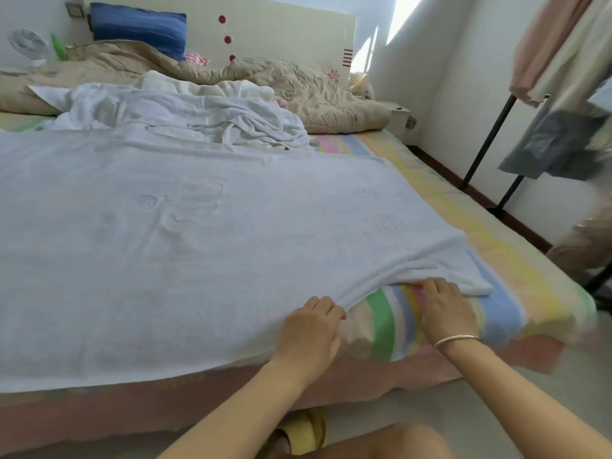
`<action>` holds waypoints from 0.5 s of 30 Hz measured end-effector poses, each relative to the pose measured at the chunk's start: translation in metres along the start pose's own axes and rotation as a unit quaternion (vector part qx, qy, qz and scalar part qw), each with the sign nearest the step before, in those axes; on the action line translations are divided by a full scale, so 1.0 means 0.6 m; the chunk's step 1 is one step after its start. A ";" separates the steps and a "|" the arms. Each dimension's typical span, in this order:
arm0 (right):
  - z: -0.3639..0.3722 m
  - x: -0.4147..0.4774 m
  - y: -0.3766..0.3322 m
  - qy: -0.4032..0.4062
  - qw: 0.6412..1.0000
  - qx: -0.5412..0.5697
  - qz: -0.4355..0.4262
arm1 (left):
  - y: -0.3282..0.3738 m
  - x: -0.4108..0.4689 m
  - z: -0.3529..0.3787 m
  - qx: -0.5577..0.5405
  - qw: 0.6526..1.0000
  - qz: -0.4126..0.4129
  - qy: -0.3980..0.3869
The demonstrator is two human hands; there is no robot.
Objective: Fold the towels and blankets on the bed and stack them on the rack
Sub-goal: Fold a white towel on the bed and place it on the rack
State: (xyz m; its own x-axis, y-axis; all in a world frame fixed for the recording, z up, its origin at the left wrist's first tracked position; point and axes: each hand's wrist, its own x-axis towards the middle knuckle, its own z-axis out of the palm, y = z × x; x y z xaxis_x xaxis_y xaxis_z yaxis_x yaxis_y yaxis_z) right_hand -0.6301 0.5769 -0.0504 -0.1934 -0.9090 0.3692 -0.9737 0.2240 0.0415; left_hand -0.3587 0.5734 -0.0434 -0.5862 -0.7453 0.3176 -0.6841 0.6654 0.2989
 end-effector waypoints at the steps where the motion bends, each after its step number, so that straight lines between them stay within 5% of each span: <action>1: 0.005 0.009 0.017 -0.010 1.000 -0.017 0.005 | 0.008 0.011 0.009 0.026 1.000 -0.007 -0.007; 9: 0.022 0.060 0.063 -0.017 0.998 -0.066 -0.011 | 0.024 0.052 0.031 0.130 0.990 -0.063 0.000; 15: 0.011 0.053 0.096 -0.012 0.999 -0.045 -0.024 | 0.010 0.056 0.034 0.070 0.997 -0.021 0.003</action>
State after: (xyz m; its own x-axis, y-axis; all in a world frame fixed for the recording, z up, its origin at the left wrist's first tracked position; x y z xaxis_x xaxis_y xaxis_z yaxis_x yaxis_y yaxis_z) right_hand -0.6932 0.5585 -0.0425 -0.1502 -0.9274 0.3427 -0.9675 0.2092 0.1420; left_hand -0.3914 0.5517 -0.0496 -0.5528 -0.7720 0.3136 -0.7623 0.6205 0.1838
